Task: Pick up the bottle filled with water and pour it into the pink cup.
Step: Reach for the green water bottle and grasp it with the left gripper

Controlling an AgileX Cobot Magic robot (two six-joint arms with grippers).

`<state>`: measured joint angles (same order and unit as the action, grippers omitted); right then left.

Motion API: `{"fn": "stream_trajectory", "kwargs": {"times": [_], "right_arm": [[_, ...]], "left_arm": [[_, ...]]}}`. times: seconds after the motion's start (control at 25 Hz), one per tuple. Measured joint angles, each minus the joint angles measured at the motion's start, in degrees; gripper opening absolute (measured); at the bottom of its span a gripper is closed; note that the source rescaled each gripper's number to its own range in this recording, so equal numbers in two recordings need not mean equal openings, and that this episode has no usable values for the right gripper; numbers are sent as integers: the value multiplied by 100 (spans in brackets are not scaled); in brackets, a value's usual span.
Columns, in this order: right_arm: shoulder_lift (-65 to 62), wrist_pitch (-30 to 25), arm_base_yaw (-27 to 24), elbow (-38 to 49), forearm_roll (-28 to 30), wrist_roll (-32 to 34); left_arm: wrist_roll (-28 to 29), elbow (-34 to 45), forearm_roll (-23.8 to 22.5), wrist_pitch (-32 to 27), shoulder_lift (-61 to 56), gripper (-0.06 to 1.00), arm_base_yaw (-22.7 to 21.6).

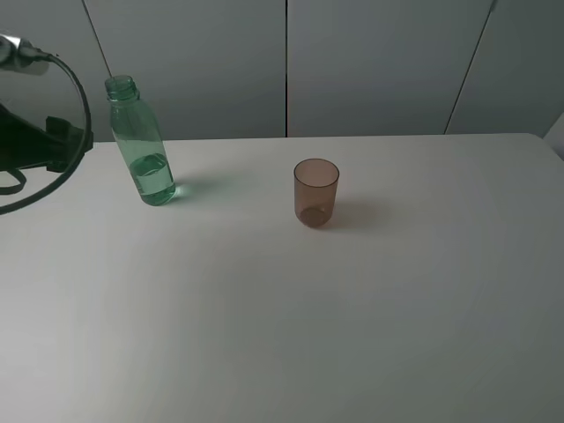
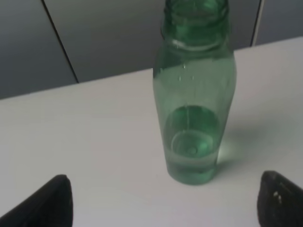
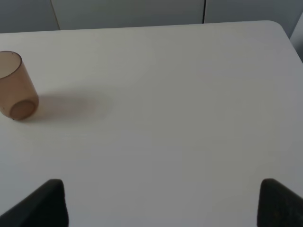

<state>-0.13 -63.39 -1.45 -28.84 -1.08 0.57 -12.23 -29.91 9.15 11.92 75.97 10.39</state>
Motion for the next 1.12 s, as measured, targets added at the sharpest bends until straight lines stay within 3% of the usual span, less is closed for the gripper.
{"fn": "stream_trajectory", "kwargs": {"times": [0.4,0.8,1.12], "right_arm": [[0,0,0,0,0,0],[0,0,0,0,0,0],[0,0,0,0,0,0]], "left_arm": [[106,658,-440,2544,1209,100,37],[119,414,-915,4111,2487,100,37],[119,209,-970,4609,3282,100,37]]}}
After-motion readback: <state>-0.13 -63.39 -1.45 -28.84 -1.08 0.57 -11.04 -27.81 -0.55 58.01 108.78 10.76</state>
